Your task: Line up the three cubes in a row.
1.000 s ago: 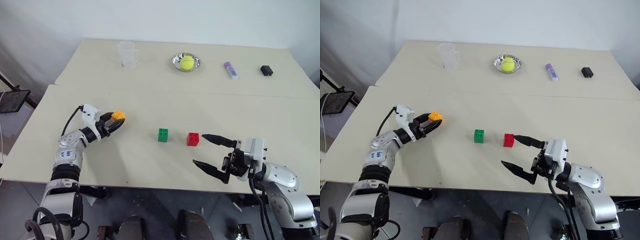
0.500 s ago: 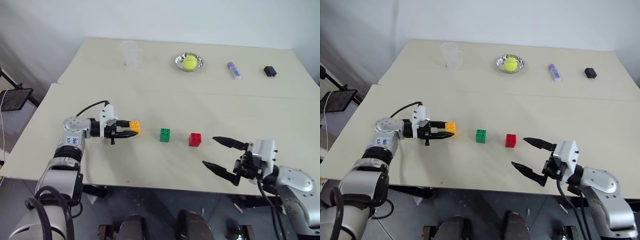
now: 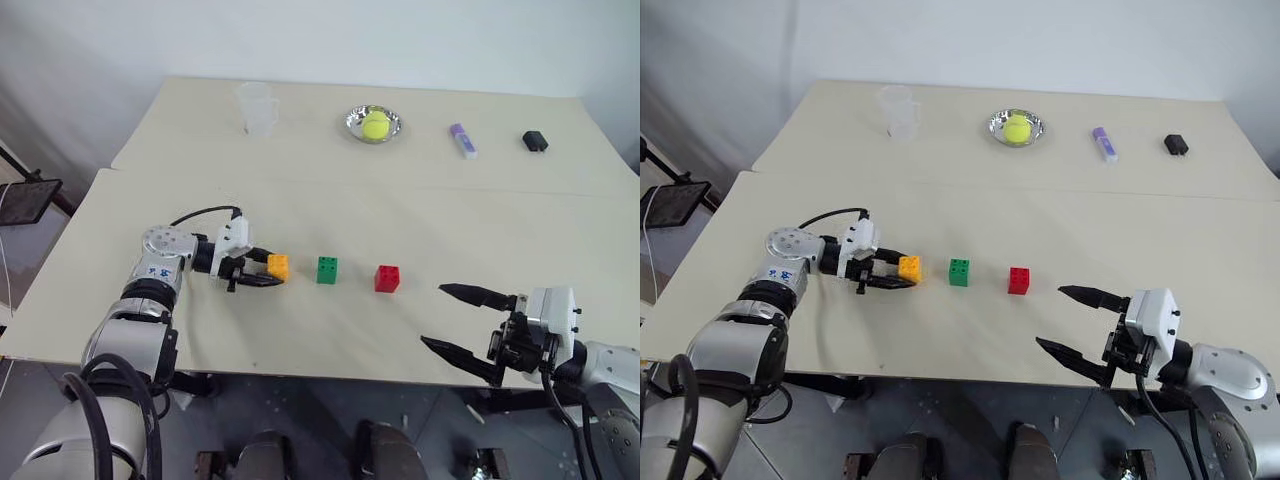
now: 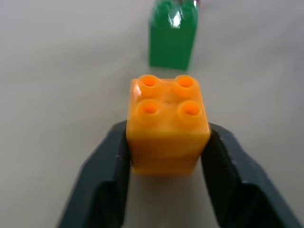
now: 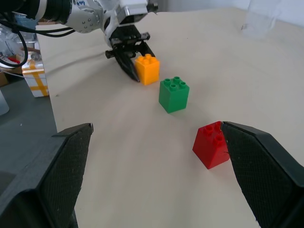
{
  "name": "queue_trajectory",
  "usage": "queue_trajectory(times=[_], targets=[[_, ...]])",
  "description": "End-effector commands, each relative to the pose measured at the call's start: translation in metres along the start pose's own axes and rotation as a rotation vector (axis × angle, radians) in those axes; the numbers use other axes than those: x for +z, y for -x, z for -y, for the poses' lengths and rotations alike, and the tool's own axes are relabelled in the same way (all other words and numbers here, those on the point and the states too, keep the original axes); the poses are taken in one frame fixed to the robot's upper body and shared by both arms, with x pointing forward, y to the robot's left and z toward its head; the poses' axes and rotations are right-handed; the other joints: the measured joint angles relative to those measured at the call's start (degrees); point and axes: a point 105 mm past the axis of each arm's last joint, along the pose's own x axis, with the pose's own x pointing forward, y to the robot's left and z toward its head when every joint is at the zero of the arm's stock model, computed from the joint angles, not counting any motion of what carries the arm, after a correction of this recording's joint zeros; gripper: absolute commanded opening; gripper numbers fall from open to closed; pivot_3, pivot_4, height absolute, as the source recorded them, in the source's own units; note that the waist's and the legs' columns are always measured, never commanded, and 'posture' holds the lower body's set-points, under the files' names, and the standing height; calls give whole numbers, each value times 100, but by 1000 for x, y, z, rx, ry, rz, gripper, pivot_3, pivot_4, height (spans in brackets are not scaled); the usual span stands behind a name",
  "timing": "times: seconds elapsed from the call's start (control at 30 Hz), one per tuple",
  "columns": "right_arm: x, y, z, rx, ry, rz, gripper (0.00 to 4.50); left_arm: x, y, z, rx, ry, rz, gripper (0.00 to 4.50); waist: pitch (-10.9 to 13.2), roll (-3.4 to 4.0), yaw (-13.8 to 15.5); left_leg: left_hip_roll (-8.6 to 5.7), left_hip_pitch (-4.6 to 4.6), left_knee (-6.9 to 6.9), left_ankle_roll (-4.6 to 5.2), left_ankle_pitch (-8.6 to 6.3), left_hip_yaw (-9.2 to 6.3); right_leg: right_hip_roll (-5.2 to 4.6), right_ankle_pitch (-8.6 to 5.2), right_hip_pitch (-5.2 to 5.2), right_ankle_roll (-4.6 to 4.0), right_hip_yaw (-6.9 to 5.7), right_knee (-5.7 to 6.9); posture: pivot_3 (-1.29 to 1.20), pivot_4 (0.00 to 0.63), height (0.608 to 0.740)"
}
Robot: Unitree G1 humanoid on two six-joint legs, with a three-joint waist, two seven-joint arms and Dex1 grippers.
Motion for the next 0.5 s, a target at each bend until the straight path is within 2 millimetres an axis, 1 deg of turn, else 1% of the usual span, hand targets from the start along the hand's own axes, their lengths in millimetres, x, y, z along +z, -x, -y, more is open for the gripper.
queue_trajectory(times=[0.03,0.1,0.17,0.23,0.27,0.33,0.43,0.5], targets=[[10,1,11,31,21,-3,4500,16,25,-13,90,-34,71,3468,1,-1,-21,1,0,2,0,0,2,0,0,-1,0,4,-1,0,150,740],[13,3,22,45,15,-31,4500,21,43,-14,114,-36,108,4028,2,-3,-40,3,1,2,0,0,2,0,0,-4,0,6,5,0,150,740],[16,7,33,61,44,-93,4500,22,64,-11,126,-33,122,4028,2,-3,-40,3,-6,2,0,0,5,0,0,-30,0,20,21,0,150,740],[21,12,51,59,97,-178,4500,26,92,-7,145,-32,119,4028,2,-3,-41,3,-13,1,-1,0,23,0,0,-55,0,30,43,0,150,740],[23,14,56,66,114,-202,4500,27,101,-6,166,-42,110,4028,2,-3,-42,3,-15,2,-1,0,33,0,0,-67,0,41,53,0,150,740],[27,16,60,107,126,-242,4500,29,114,-6,204,-62,79,4028,2,-3,-31,4,-16,1,-1,0,46,0,0,-78,0,53,58,0,150,740],[27,17,61,168,134,-297,4500,30,126,-4,239,-88,26,4028,3,-4,40,6,-15,4,-1,-1,44,0,0,-74,0,52,59,0,150,740],[26,13,65,176,151,-309,4500,27,135,-3,275,-95,-3,4028,3,-4,43,6,-23,17,2,-3,46,-1,0,-77,0,53,59,0,150,740]])
